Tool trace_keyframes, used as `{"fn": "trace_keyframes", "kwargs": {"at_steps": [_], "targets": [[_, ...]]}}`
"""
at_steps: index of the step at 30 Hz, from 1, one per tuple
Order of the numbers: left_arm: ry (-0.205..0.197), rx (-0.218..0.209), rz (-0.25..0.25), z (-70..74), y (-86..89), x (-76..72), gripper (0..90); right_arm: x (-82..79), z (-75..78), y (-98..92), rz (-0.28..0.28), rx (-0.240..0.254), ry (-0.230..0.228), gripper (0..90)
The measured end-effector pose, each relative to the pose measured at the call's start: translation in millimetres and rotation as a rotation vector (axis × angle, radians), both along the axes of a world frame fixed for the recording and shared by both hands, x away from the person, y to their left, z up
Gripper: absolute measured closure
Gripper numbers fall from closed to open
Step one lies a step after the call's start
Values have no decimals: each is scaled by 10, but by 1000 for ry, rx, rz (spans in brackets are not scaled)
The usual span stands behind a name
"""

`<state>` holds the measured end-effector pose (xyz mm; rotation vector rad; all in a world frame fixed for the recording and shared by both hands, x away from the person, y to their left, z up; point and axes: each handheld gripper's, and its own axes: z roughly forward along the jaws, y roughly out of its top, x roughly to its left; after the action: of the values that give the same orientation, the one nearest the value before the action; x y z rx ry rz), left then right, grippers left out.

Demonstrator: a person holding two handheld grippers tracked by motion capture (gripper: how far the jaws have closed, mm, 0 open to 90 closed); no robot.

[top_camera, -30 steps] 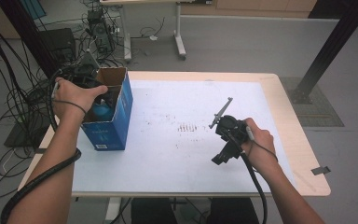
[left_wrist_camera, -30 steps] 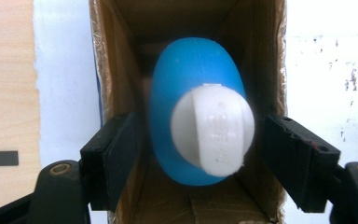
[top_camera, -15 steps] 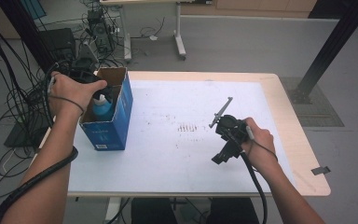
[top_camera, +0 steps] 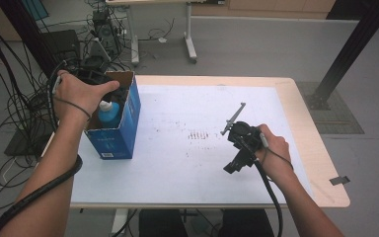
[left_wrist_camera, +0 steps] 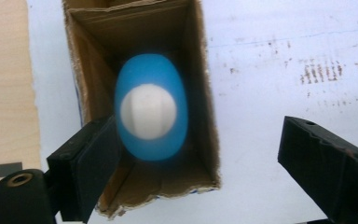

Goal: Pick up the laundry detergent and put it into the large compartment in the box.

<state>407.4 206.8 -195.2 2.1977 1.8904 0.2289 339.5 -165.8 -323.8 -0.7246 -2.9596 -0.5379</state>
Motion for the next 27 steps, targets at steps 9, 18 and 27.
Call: {"fn": "trace_keyframes", "kwargs": {"at_steps": [9,18,27], "targets": [[-11,-5,-54,64,-193,-60,117,13,-11,6,3,2,6,46],[-15,-22,-133,140,-463,-120,102,17,-22,-33,-12,-5,7,46],[-17,-58,-234,153,-739,-141,73,-2,2,-86,-26,0,-1,46]]}}
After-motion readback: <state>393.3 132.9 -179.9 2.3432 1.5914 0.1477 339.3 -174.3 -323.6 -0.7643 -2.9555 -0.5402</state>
